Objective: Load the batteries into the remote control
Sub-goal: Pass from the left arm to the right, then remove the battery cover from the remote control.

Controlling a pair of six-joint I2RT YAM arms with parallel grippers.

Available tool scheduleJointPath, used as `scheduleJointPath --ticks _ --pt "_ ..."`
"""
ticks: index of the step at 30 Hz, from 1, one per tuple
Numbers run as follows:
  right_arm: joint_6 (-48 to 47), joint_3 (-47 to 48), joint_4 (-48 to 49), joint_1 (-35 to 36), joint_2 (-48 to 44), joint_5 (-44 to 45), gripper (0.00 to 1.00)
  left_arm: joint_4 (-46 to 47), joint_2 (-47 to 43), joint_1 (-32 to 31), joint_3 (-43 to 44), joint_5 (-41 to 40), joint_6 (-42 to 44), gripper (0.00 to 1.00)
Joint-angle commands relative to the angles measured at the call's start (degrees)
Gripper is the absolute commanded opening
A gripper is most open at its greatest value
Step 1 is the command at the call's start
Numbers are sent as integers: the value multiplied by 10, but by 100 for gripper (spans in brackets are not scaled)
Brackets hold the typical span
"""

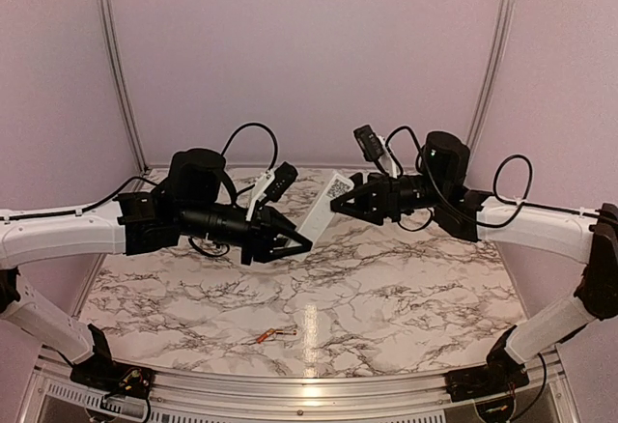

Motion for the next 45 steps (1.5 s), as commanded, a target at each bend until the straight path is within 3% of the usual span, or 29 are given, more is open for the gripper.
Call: scheduleJointPath --ticks 1,13,15,17,19,22,31,45 --pt "5 24 22 21 14 -22 59 46 24 2 6 66 -26 15" --pt "12 19 27 28 30 -21 12 65 37 16 0 56 -43 18" --pt "20 17 34 25 30 -17 9 70 37 24 -2 52 -51 28" --pt "34 9 48 18 29 -10 6 76 36 35 -7 41 -68 50" --pt "48 2 51 6 30 8 3 93 36 48 -18 38 -89 65" --pt "63 -13 50 -18 30 46 2 126 37 58 -39 20 -130 75" --pt "70 -30 22 -45 50 138 2 216 99 63 -52 10 -242 71" --pt "81 -30 42 -45 53 140 2 236 159 63 -9 -2 -297 56"
